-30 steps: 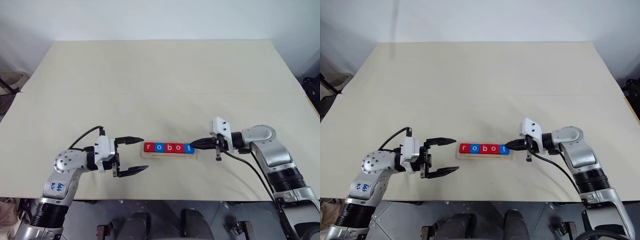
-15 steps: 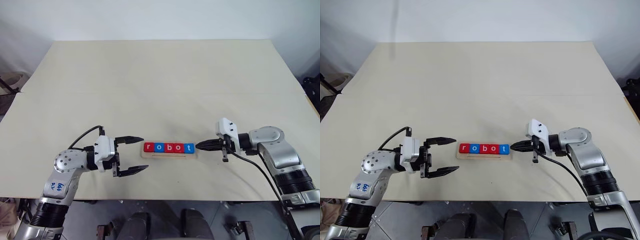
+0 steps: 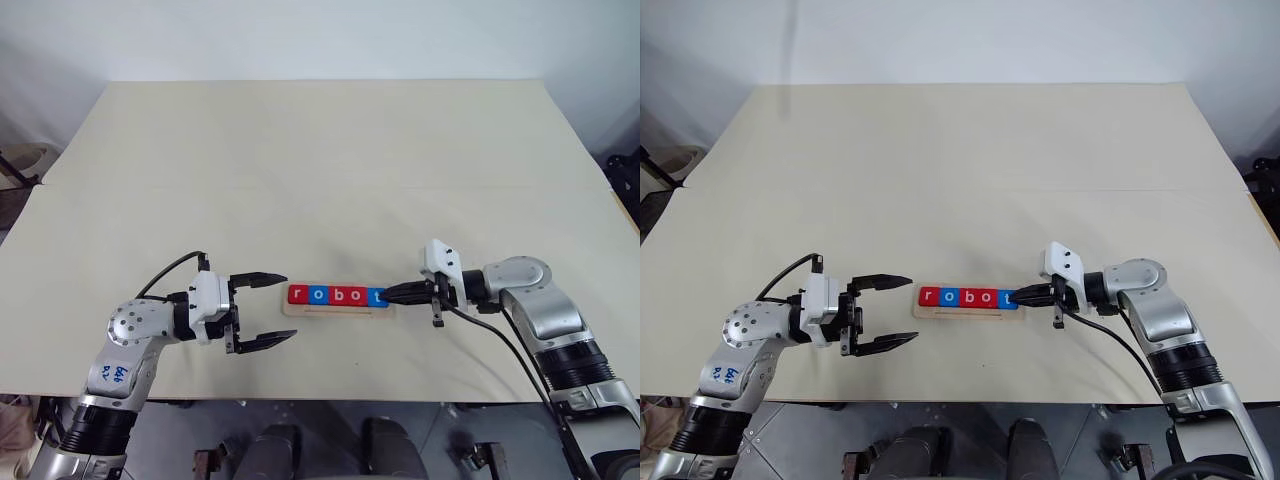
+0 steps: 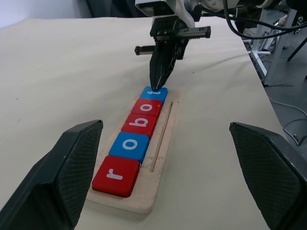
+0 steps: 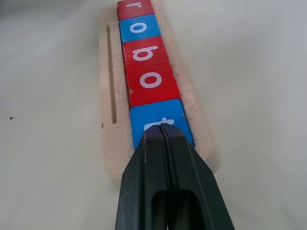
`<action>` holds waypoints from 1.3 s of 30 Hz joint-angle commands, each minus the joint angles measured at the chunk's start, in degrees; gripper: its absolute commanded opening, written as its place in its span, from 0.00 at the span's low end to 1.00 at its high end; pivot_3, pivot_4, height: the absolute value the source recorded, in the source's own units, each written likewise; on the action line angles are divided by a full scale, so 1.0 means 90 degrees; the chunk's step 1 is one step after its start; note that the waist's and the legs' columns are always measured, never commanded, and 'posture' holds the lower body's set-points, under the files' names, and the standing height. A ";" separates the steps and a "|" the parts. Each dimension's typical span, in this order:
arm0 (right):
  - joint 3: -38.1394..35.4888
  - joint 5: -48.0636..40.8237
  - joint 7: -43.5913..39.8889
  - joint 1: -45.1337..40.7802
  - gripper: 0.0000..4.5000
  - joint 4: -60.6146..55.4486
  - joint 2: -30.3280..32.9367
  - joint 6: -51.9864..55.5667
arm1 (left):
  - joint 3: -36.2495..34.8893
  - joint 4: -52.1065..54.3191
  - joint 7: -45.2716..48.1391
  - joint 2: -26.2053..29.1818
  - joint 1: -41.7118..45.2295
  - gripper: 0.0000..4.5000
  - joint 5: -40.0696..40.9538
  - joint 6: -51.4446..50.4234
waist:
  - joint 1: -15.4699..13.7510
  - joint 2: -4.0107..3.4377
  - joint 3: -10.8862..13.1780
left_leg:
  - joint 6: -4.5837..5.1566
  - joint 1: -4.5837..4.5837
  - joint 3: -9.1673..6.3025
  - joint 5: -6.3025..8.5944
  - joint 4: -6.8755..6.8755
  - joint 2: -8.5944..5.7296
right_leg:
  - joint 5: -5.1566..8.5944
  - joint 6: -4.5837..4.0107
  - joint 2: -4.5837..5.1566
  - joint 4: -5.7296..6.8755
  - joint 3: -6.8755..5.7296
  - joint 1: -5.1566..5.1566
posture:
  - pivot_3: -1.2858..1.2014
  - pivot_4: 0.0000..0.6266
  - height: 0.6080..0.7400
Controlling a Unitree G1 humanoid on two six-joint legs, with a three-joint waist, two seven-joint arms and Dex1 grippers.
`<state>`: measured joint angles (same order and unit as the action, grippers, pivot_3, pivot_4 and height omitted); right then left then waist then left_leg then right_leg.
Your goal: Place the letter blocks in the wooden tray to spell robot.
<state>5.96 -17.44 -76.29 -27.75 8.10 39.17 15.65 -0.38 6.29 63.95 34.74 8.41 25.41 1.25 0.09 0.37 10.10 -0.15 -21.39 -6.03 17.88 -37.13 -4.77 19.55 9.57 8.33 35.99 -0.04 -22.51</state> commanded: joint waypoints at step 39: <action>-0.2113 -0.1569 -0.0819 0.2047 0.99 -0.0565 0.0404 -0.1817 | -0.1260 -0.0997 0.0010 0.0683 0.0165 1.00 -0.0080 0.0531 | -0.0003 -0.0001 0.0001 | -0.0001 0.0002 -0.0001 0.0002 -0.0003 0.0006 | -0.0001 -0.0002 -0.0002 -0.0001 -0.0008 0.0008 | 0.52 0.24 1.00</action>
<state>-12.33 -30.41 -83.97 -8.67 3.21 42.86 0.00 -10.98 -4.72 64.55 40.95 9.42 24.60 5.14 0.06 0.36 10.10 -0.16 -21.37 -6.04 17.91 -37.15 -4.71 19.54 9.55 8.31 35.99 -0.11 -22.44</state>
